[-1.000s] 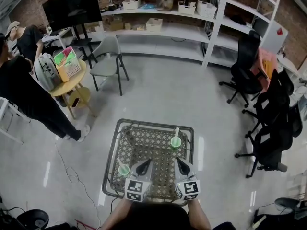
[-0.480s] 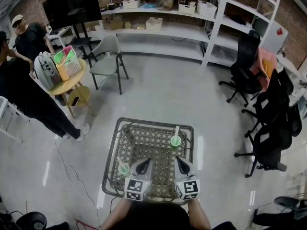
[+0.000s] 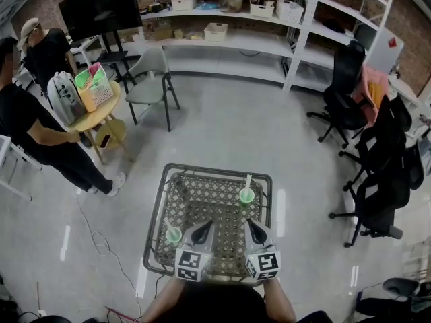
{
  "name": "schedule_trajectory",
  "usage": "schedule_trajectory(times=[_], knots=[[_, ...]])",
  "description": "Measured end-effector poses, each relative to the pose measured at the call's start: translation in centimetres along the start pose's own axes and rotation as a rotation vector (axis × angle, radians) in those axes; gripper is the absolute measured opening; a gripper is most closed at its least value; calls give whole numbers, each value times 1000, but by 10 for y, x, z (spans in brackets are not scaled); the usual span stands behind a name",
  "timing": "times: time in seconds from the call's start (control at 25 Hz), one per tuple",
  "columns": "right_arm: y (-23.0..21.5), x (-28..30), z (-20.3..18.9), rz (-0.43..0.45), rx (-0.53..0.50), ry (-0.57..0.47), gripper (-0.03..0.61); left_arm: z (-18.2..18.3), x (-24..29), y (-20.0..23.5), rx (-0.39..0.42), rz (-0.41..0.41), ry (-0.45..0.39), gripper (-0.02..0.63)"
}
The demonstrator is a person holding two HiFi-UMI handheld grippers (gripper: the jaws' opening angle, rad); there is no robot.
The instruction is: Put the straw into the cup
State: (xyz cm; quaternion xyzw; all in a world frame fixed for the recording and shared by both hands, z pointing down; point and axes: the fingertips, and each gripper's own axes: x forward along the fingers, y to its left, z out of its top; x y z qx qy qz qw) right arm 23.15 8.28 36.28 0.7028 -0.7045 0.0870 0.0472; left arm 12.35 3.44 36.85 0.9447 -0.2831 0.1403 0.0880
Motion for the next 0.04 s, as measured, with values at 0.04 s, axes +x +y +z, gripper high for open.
schedule_trajectory(times=[0.04], knots=[[0, 0, 0, 0, -1, 0, 3, 0, 0, 0, -1, 0, 0, 6]])
